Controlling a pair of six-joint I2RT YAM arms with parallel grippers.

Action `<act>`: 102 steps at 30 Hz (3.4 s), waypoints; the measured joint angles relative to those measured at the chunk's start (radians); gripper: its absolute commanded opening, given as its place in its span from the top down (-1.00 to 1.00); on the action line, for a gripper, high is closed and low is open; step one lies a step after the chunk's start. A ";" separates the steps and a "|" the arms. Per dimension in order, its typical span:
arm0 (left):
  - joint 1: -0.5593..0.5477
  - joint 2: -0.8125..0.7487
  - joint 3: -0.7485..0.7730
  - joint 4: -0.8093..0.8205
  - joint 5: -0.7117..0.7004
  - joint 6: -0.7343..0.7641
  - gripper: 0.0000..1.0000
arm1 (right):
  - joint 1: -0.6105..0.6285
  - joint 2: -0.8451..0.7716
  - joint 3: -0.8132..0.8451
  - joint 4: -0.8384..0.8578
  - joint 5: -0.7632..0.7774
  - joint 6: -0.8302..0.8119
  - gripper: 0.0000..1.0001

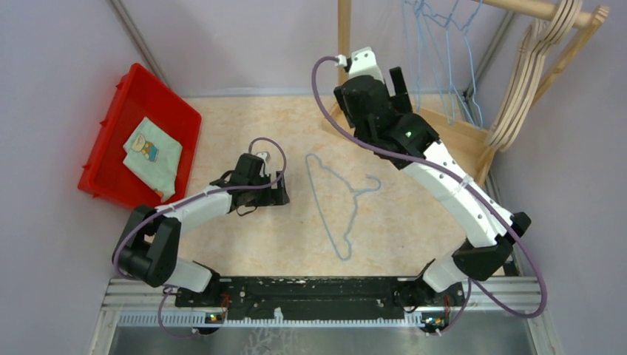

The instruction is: Organize the hangers

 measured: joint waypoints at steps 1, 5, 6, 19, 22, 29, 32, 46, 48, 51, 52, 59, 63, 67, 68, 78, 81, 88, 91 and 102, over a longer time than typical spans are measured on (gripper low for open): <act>0.000 0.003 0.000 0.000 0.000 -0.003 -0.98 | 0.018 -0.006 -0.020 -0.017 0.000 0.018 -0.84; 0.000 0.011 0.000 0.000 0.006 -0.012 -0.98 | 0.060 -0.052 -0.114 -0.074 -0.018 0.101 -0.80; 0.000 0.013 0.000 0.000 0.008 -0.015 -0.98 | 0.064 -0.064 -0.136 -0.089 -0.026 0.121 -0.78; 0.000 0.013 0.001 -0.003 0.014 -0.026 -0.98 | 0.073 -0.195 -0.634 -0.115 -0.274 0.404 -0.53; 0.000 0.014 0.003 -0.009 0.014 -0.030 -0.99 | 0.073 -0.206 -0.753 -0.090 -0.351 0.449 -0.50; 0.000 0.027 0.023 -0.024 0.015 -0.036 -0.98 | 0.074 -0.237 -0.969 0.035 -0.560 0.537 -0.38; 0.000 0.038 0.031 -0.035 0.015 -0.037 -0.98 | 0.074 -0.217 -1.019 0.101 -0.626 0.578 -0.34; 0.000 0.051 0.051 -0.069 0.014 -0.035 -0.98 | -0.029 -0.023 -1.038 0.304 -0.676 0.705 0.21; 0.000 0.050 0.051 -0.071 0.014 -0.034 -0.99 | -0.045 -0.005 -1.038 0.324 -0.679 0.709 0.26; 0.000 0.049 0.051 -0.072 0.014 -0.034 -0.98 | -0.058 0.040 -1.038 0.350 -0.692 0.711 0.30; 0.000 0.049 0.051 -0.072 0.014 -0.034 -0.98 | -0.058 0.055 -1.038 0.355 -0.694 0.711 0.33; 0.000 0.048 0.051 -0.078 0.015 -0.031 -0.98 | -0.063 0.090 -1.035 0.407 -0.687 0.709 0.64; 0.000 0.043 0.051 -0.092 0.016 -0.026 -0.98 | -0.064 0.099 -1.037 0.441 -0.665 0.705 1.00; 0.000 0.034 0.050 -0.096 0.019 -0.018 -0.98 | -0.064 0.113 -1.037 0.490 -0.669 0.696 1.00; 0.000 0.032 0.050 -0.096 0.021 -0.016 -0.99 | -0.064 0.114 -1.038 0.499 -0.672 0.694 1.00; 0.000 0.030 0.050 -0.085 0.031 -0.010 -0.98 | -0.065 0.061 -1.020 0.425 -0.775 0.638 1.00; 0.000 0.030 0.050 -0.068 0.037 -0.010 -0.98 | -0.065 0.004 -0.973 0.401 -0.835 0.620 1.00; 0.000 0.032 0.043 -0.035 0.049 -0.010 -0.98 | -0.065 -0.151 -0.900 0.408 -0.944 0.623 1.00; 0.000 0.032 0.042 -0.030 0.055 -0.010 -0.98 | -0.063 -0.185 -0.884 0.397 -0.949 0.624 1.00; 0.002 -0.132 0.130 -0.110 0.071 -0.010 -0.99 | 0.042 -0.222 -0.736 0.259 -0.741 0.593 1.00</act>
